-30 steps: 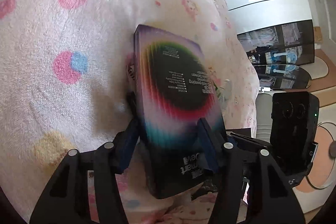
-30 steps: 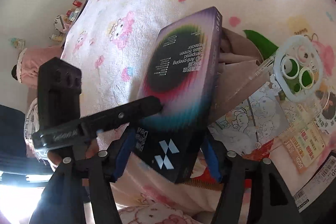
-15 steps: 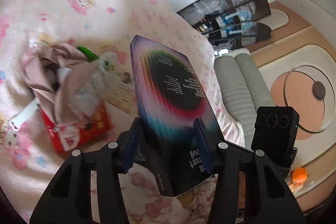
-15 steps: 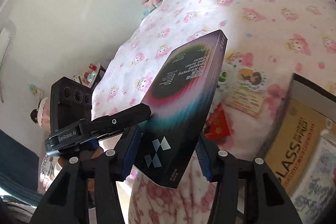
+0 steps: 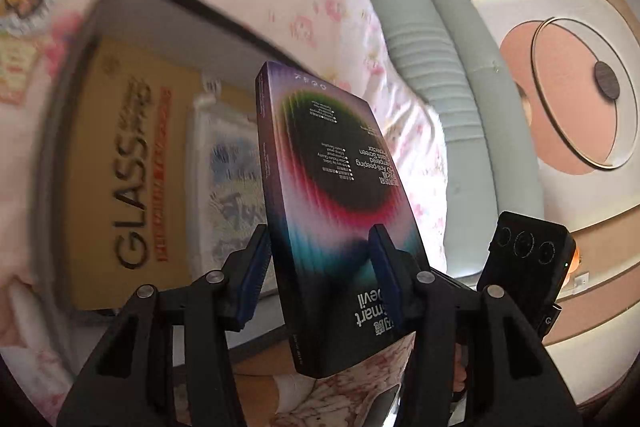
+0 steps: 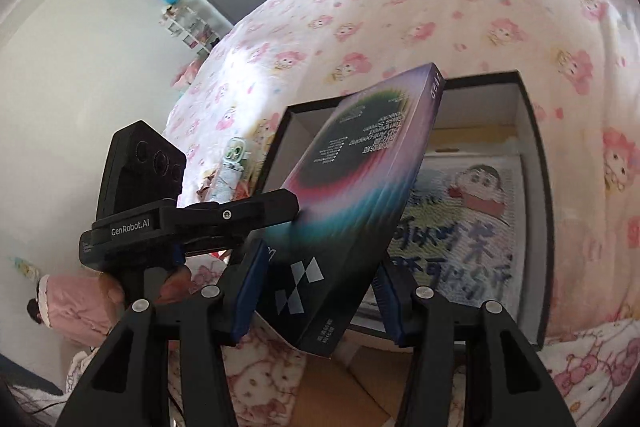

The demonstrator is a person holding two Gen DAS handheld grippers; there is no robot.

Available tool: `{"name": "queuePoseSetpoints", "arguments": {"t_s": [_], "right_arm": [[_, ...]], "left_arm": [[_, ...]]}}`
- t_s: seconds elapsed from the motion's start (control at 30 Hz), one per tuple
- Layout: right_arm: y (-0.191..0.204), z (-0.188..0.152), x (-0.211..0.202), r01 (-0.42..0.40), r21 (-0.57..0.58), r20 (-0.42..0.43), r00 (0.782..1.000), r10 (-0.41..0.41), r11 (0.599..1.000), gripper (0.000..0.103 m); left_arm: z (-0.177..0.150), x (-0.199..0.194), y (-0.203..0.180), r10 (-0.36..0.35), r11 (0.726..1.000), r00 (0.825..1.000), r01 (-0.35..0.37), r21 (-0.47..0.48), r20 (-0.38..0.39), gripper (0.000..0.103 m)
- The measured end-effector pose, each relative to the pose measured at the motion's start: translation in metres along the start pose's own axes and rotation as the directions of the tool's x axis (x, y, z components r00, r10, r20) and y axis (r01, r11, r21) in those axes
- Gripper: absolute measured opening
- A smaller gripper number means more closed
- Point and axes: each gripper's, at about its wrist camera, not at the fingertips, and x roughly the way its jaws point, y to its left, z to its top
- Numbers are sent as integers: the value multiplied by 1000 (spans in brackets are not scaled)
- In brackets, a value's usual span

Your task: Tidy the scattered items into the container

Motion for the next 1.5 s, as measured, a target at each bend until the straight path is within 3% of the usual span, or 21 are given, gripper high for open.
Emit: {"name": "queuePoseSetpoints", "arguments": {"t_s": [0.23,0.47,0.6,0.67,0.87,1.0,1.13,1.3,1.5], "right_arm": [[-45,-13,24,-1,98,-46,999,6,995,46],[-44,-11,47,15,118,-92,996,-4,993,43],[-43,-9,51,40,109,-77,997,-32,993,38],[-40,-6,51,55,93,-68,996,-49,994,33],[-11,2,60,128,-1,-57,990,-127,992,32],[19,5,66,116,-88,-39,992,-120,989,31],[43,10,76,97,-127,-36,994,-102,987,31],[52,9,95,37,-145,-72,996,-47,989,31],[46,5,99,-91,-85,-92,992,84,992,32]], "left_arm": [[-13,27,1,86,996,995,-86,2,-54,52],[-9,36,17,183,983,981,-183,8,-67,57],[-8,39,20,184,983,979,-185,-3,-89,57],[-13,30,31,186,982,980,-187,-4,-64,56],[-17,3,21,215,976,973,-217,24,79,56],[-22,-26,13,248,965,941,-260,24,229,56],[-25,-53,16,191,980,927,-198,-13,323,56],[-26,-63,28,160,987,935,-148,-60,318,56],[-24,-64,16,263,964,915,-263,-42,306,51]]}}
